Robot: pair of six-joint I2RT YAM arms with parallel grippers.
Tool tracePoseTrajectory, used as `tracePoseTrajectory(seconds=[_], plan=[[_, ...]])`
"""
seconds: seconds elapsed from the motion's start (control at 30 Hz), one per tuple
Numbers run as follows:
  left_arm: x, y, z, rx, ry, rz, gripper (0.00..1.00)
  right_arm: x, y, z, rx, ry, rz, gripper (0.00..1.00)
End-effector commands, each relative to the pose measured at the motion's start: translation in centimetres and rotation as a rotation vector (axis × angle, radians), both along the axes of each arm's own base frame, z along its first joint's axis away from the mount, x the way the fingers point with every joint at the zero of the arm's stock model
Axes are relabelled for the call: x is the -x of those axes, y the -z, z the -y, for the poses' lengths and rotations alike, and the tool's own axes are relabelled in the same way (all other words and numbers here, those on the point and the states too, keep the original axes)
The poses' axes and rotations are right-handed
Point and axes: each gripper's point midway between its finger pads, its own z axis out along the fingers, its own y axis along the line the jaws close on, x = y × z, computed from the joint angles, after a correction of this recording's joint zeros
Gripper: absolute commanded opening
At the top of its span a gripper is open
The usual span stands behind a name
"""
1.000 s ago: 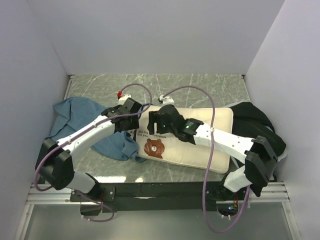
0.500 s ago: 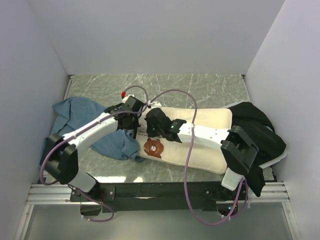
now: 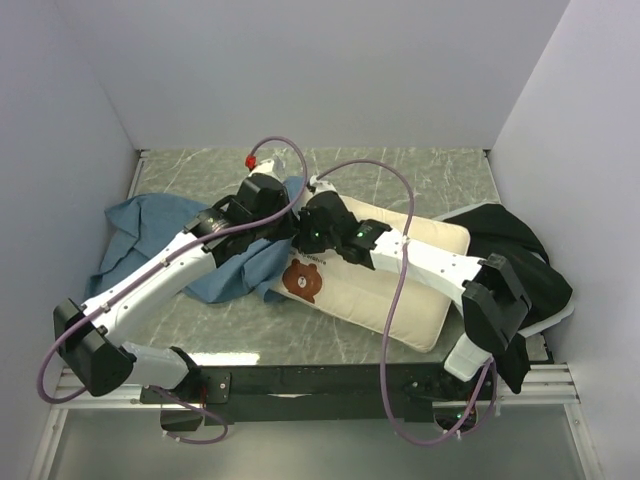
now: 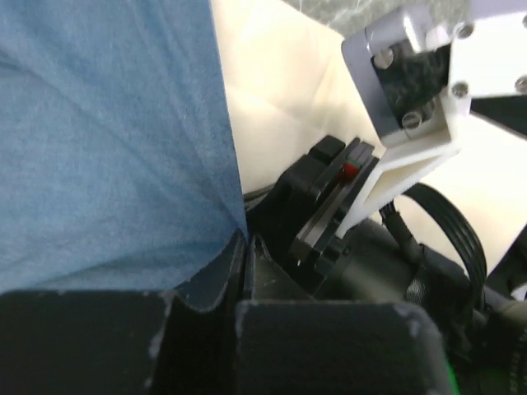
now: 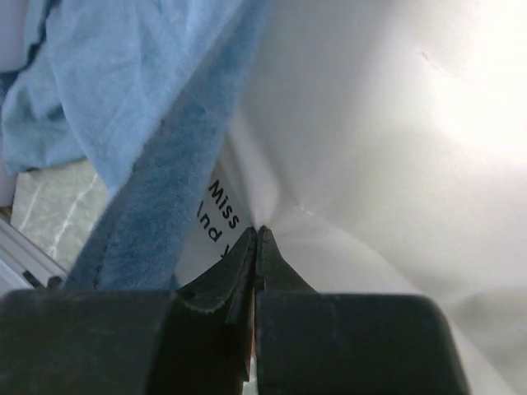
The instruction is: Put the pillow into the pillowcase
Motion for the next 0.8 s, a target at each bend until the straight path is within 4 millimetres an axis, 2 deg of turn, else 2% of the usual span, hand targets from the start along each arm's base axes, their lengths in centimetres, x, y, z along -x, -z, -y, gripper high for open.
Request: tracePoseTrajectory(seconds=[0.0,0.03,0.07,0.1,0.13,0.17,0.2,0.27,0.3,0.37,0.4,0.43,0.47,0.5,0.53,0.57,0.67,0.77], plan=[[0.9,1.2,1.5,0.067,0.015,-0.029,0.01,-1.8,-5.1,-2.1,-0.147,-0.001,0.080,0.03],[0.6,2.0,1.4,0.055,0.004,-0.040,0.01,-1.5,-5.2,-1.5,-0.141,0.010,0.079,0.11],[0.2,3.2,1.2,0.038,-0.006,-0.061,0.01,-1.5,-5.2,-0.7,-0.131,0.035,0.081,0.33],[0.1,4.4,1.1,0.020,-0.010,-0.076,0.01,-1.4,-4.5,0.5,-0.099,0.071,0.085,0.42],[0.1,5.1,1.2,0.014,-0.008,-0.085,0.01,-1.0,-5.3,1.9,-0.087,0.100,0.099,0.50],[-0.3,5.7,1.6,0.020,-0.002,-0.087,0.01,-0.7,-5.4,2.9,-0.070,0.122,0.106,0.64],[-0.1,6.4,1.8,0.016,0.012,-0.098,0.01,-0.5,-4.7,4.3,-0.035,0.157,0.110,0.70],[-0.4,7.3,1.8,-0.001,0.006,-0.109,0.01,0.6,-5.2,6.3,-0.008,0.172,0.115,0.82],[-0.4,7.7,1.8,-0.013,0.014,-0.111,0.01,1.1,-4.4,7.1,0.022,0.174,0.107,0.84],[-0.3,8.3,1.8,-0.031,0.027,-0.118,0.03,3.1,-4.5,7.5,0.009,0.110,0.111,0.88],[-0.2,8.6,1.7,-0.042,0.042,-0.116,0.04,4.7,-2.1,7.9,0.030,0.069,0.082,0.89],[0.0,9.1,1.8,-0.049,0.059,-0.124,0.06,6.2,-3.0,7.0,-0.015,0.014,0.118,0.89],[0.0,9.3,1.7,-0.069,0.071,-0.117,0.09,7.2,-2.6,6.7,-0.008,-0.016,0.140,0.91],[0.0,9.3,1.6,-0.083,0.073,-0.119,0.12,8.1,-1.0,7.0,0.019,-0.033,0.140,0.93],[-0.1,9.3,1.7,-0.089,0.082,-0.115,0.17,8.3,-0.8,6.4,0.007,-0.047,0.163,0.93],[-0.2,9.1,1.7,-0.091,0.088,-0.110,0.33,8.9,0.0,6.0,0.023,-0.072,0.164,0.94],[-0.5,6.7,1.1,-0.088,0.063,-0.064,0.69,9.3,3.0,4.9,0.100,-0.126,0.191,0.94],[0.0,3.9,-0.7,-0.096,0.008,-0.026,0.85,8.9,5.3,4.5,0.205,-0.152,0.215,0.95]])
